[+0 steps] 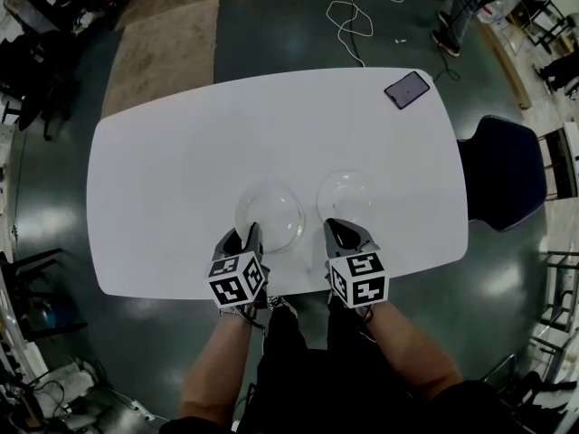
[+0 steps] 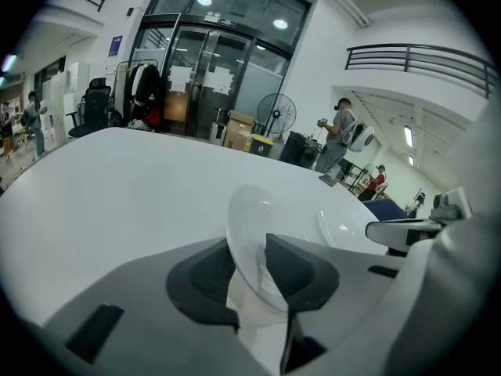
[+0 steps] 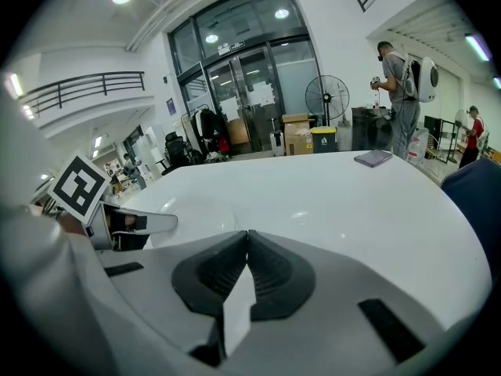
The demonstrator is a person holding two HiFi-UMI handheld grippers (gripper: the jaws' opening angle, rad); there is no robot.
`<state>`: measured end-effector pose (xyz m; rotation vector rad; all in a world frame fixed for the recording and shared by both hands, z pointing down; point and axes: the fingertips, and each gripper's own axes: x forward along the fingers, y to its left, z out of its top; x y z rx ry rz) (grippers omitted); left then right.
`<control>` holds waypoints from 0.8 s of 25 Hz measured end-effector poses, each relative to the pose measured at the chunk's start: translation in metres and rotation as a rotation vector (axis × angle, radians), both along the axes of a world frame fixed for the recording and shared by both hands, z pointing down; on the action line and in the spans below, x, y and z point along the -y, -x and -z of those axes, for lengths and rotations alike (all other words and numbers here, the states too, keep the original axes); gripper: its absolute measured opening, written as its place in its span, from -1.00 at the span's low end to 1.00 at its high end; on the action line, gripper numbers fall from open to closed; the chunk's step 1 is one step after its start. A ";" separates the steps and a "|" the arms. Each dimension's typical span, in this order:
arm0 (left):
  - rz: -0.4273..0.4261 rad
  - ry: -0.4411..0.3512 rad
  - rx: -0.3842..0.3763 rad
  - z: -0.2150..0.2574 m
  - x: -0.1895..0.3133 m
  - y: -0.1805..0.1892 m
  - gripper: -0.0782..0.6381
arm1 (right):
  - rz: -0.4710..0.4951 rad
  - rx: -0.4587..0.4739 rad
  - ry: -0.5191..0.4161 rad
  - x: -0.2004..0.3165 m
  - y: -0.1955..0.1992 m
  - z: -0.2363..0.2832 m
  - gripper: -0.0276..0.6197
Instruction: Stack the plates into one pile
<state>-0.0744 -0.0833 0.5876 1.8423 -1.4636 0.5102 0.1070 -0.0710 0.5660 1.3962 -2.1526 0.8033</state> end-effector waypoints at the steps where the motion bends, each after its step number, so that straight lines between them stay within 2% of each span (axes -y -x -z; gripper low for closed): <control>1: 0.001 0.000 0.008 0.000 0.000 0.001 -0.42 | 0.001 0.001 0.000 0.000 0.001 0.000 -0.86; 14: -0.005 0.029 0.110 -0.015 -0.009 0.010 -0.23 | 0.010 0.002 0.011 -0.006 0.007 -0.002 -0.86; 20: -0.011 0.037 0.120 -0.022 -0.010 0.008 -0.21 | 0.009 0.000 0.012 -0.008 0.003 -0.004 -0.86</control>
